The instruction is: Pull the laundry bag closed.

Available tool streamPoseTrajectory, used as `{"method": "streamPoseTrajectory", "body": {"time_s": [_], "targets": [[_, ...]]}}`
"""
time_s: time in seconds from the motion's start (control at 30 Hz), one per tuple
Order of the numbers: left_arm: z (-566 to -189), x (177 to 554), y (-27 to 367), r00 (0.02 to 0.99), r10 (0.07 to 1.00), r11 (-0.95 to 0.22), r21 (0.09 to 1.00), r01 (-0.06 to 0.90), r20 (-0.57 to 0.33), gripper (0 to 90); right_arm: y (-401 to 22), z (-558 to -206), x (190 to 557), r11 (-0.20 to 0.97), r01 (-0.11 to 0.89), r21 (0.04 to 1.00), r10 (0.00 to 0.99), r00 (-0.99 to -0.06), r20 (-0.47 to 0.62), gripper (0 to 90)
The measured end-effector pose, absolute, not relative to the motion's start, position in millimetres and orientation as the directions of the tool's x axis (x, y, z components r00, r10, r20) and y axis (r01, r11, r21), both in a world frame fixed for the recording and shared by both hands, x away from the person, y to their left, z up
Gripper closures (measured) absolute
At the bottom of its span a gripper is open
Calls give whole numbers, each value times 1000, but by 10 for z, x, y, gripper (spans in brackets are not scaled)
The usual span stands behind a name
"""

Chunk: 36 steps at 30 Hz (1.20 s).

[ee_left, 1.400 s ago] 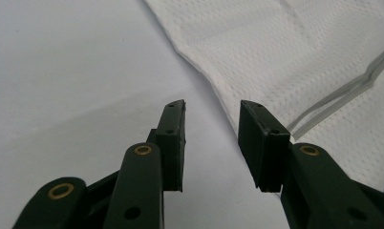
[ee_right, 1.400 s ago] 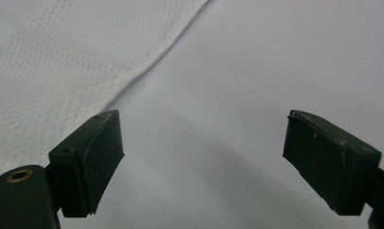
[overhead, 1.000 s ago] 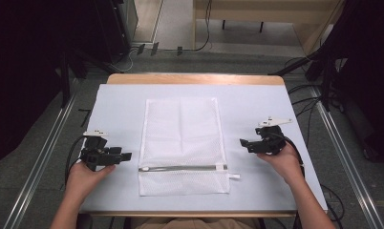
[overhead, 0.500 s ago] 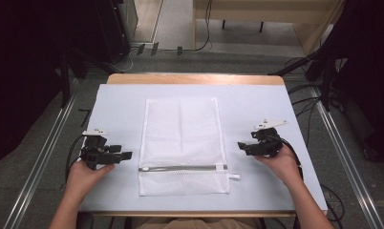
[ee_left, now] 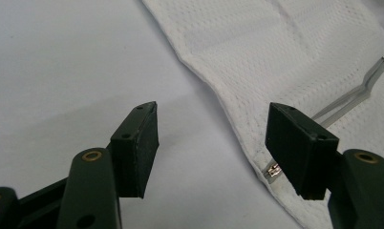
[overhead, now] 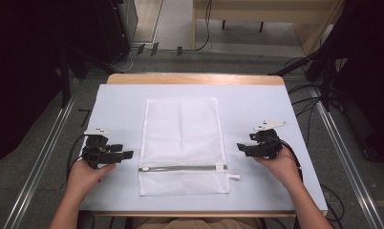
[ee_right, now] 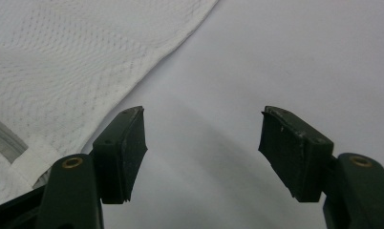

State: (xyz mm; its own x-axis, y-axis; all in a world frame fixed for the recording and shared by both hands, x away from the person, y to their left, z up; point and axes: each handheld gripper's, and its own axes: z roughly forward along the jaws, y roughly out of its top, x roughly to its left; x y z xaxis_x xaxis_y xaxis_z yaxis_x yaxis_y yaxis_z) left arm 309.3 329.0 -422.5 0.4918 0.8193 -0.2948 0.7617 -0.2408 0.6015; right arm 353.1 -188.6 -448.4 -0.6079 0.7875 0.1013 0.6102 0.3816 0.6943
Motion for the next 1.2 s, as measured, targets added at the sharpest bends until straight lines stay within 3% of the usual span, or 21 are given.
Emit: {"method": "streamPoseTrajectory", "body": {"time_s": [0.2,1.07,1.2], "targets": [[-4221,3095,3263,504,809,-250,598,762,-304,397,-1782,-4419,3462,413,579,703,767,-637,74,353],[-4198,3069,3225,510,807,-255,602,757,-298,375,-1216,-4271,3335,478,534,697,676,-730,95,427],[-4202,3069,3224,513,806,-259,604,754,-295,375,-1138,-4244,3328,491,520,699,657,-748,94,471]]}}
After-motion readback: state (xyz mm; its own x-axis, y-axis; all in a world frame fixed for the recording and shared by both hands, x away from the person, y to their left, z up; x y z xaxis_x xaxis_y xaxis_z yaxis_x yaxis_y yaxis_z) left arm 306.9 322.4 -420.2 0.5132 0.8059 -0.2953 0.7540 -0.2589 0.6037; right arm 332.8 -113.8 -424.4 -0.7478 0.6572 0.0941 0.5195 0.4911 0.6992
